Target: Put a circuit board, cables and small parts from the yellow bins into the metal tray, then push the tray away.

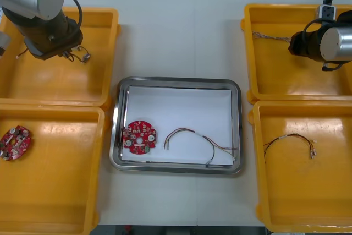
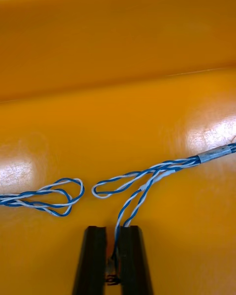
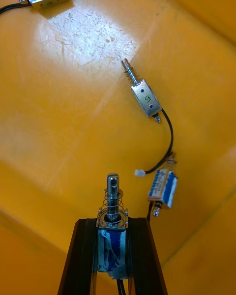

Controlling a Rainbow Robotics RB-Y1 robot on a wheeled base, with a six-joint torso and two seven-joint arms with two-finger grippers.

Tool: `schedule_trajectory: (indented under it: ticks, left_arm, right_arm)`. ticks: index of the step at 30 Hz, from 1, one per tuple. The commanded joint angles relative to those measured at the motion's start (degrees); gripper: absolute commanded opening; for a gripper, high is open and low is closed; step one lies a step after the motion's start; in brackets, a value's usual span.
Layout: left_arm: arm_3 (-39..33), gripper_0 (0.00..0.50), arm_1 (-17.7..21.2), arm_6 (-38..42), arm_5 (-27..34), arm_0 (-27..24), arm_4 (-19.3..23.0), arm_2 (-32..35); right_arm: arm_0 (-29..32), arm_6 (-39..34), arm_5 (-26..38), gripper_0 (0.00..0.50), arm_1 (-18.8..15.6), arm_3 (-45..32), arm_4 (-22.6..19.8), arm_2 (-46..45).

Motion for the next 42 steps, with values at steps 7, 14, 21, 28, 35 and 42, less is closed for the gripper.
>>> schedule_trajectory:
  ticks: [7,14,21,28,35,42]
  left_arm:
    - [-6.10,0.000,2.89,-5.39,3.35,0.57,-0.61,2.04]
    - [-6.19,0.000,2.89,-6.00,2.64,1.36,-1.31,2.04]
    - [-6.19,0.000,2.97,-7.50,-1.84,4.70,-3.51,1.96]
    - [-6.10,0.000,2.01,-8.91,-9.75,9.98,-6.85,1.96]
    - [-6.10,0.000,1.66,-10.22,-23.72,16.75,-8.26,1.87]
    - [-6.10,0.000,1.74,-11.72,-24.52,17.36,-7.99,1.96]
  right_arm:
    - [-2.37,0.10,2.07,0.000,-0.94,-0.89,-0.17,0.67]
    - [-2.28,1.24,12.53,0.000,-2.70,-5.73,-0.17,-1.70]
    - [-2.28,2.38,25.18,0.000,-3.23,-10.30,-0.26,-5.04]
    - [-2.28,3.53,35.91,0.000,-3.23,-12.85,-0.88,-7.94]
    - [-2.28,4.58,44.43,0.000,-2.88,-13.81,-1.58,-10.32]
    - [-2.28,4.93,49.35,0.000,-1.47,-16.10,-2.37,-10.84]
